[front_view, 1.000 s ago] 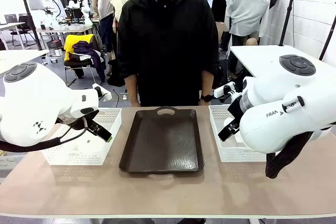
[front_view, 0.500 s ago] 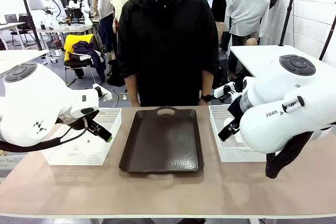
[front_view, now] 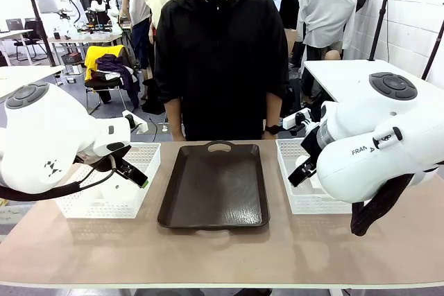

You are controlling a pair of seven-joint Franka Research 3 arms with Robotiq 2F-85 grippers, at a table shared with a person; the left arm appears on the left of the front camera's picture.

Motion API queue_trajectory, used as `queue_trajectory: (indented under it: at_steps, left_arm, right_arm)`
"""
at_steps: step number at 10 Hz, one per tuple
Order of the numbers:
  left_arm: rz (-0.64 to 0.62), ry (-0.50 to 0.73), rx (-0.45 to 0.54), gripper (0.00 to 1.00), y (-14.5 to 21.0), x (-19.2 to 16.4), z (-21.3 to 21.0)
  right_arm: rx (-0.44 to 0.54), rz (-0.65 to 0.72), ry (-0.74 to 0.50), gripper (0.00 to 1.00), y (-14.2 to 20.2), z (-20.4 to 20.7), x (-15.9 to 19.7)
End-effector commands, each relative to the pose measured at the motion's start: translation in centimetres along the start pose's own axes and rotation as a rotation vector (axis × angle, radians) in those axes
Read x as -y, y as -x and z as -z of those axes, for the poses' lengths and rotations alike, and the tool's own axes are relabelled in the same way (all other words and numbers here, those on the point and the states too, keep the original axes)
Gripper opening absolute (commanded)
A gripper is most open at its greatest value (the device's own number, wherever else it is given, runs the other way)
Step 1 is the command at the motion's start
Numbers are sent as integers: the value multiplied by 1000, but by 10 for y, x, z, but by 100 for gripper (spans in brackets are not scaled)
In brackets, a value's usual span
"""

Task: Prepare the laboratory tools.
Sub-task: Pick up the Big flask that the person points to.

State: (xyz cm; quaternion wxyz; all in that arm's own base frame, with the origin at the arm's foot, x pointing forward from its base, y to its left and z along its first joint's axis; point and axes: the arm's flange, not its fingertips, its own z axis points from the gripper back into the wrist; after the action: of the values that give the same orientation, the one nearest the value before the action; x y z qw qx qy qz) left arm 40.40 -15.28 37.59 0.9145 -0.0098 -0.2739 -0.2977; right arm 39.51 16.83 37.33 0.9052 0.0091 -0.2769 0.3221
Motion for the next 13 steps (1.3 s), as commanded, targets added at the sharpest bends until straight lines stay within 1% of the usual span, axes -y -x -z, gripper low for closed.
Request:
queue_trajectory:
  at_steps: [1,2,3,4,5,6,7,8,10,11,13]
  left_arm:
    - [-3,0,0,100,0,-1,0]
    - [0,0,0,100,0,0,0]
    - [-16,6,28,100,-6,-4,-15]
    - [-33,4,42,100,-11,-11,-27]
    - [-58,40,61,100,-17,-20,-40]
    - [-96,110,70,100,-20,-27,-53]
    - [-129,211,73,100,-20,-40,-67]
    - [-167,261,78,100,-16,-54,-73]
    - [-259,476,123,100,4,-81,-82]
    - [-322,532,161,100,17,-97,-88]
    - [-402,543,187,100,40,-123,-90]
  right_arm:
    - [0,0,0,100,0,0,0]
    - [50,-11,-87,100,-1,-20,1]
    - [102,2,-186,100,1,-42,10]
    - [139,14,-251,100,2,-60,23]
    - [177,29,-304,100,2,-79,40]
    - [199,40,-332,100,3,-92,51]
    - [185,65,-349,100,5,-100,66]
    - [181,100,-387,100,11,-104,83]
    - [200,225,-494,100,33,-109,118]
    - [228,282,-564,100,48,-112,133]
    - [266,362,-632,100,72,-110,155]
